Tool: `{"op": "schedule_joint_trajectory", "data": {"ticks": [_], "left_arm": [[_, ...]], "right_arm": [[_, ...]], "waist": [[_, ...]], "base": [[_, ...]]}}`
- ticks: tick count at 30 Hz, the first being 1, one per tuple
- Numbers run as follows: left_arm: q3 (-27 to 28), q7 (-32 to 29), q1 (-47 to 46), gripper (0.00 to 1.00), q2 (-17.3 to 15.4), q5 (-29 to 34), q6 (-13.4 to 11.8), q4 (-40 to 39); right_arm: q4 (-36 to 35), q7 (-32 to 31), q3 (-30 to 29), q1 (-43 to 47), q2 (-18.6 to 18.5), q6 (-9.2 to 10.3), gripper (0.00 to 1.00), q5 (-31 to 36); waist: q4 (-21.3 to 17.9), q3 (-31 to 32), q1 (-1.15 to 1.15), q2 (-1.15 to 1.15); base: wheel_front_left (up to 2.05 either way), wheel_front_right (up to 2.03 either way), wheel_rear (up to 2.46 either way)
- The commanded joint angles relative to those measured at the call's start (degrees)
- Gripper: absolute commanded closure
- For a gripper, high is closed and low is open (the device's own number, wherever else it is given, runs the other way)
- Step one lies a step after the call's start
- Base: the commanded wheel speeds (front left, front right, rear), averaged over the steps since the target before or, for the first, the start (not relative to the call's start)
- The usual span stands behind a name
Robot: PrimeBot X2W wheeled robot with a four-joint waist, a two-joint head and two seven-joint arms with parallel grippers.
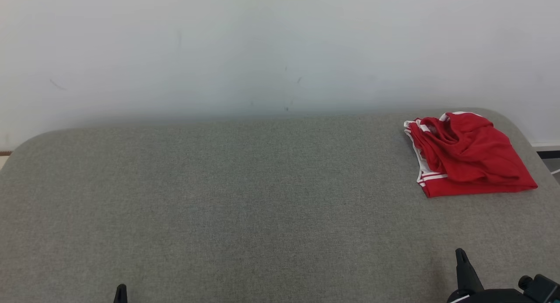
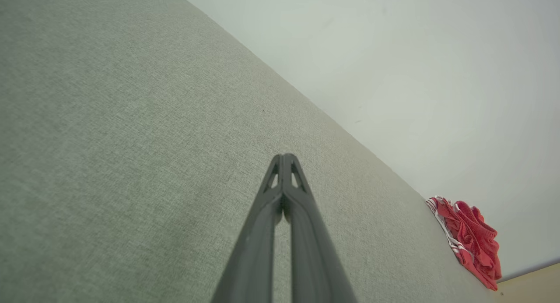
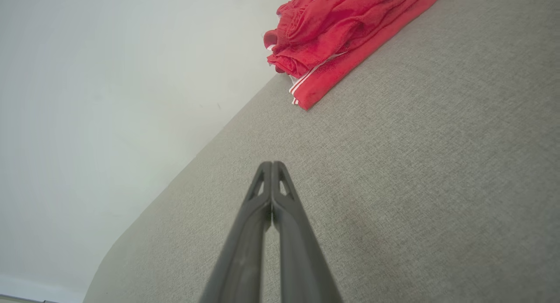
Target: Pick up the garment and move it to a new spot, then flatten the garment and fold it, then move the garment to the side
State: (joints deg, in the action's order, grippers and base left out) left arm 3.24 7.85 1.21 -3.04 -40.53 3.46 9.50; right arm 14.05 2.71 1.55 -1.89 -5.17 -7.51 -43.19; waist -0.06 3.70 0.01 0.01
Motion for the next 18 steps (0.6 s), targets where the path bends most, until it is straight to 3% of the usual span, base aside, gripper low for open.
{"op": "schedule_joint_trajectory", "data": {"ticks": [1,18], "left_arm": [[0.0,-0.4,-1.5,1.00,-0.2,-2.2,0.4,-0.3],[-0.5,-2.7,-3.3,1.00,-0.1,-14.5,1.3,1.1]], "right_arm": [[-0.5,-0.5,-0.6,-1.7,0.1,0.01,1.00,-2.1],[-0.1,-3.6,-3.6,-2.7,0.4,0.02,1.00,-13.7]], "waist": [[0.0,-0.1,0.00,-0.01],[0.0,-0.8,0.00,-0.01]], "base": [[0.00,0.00,0.00],[0.00,0.00,0.00]]}}
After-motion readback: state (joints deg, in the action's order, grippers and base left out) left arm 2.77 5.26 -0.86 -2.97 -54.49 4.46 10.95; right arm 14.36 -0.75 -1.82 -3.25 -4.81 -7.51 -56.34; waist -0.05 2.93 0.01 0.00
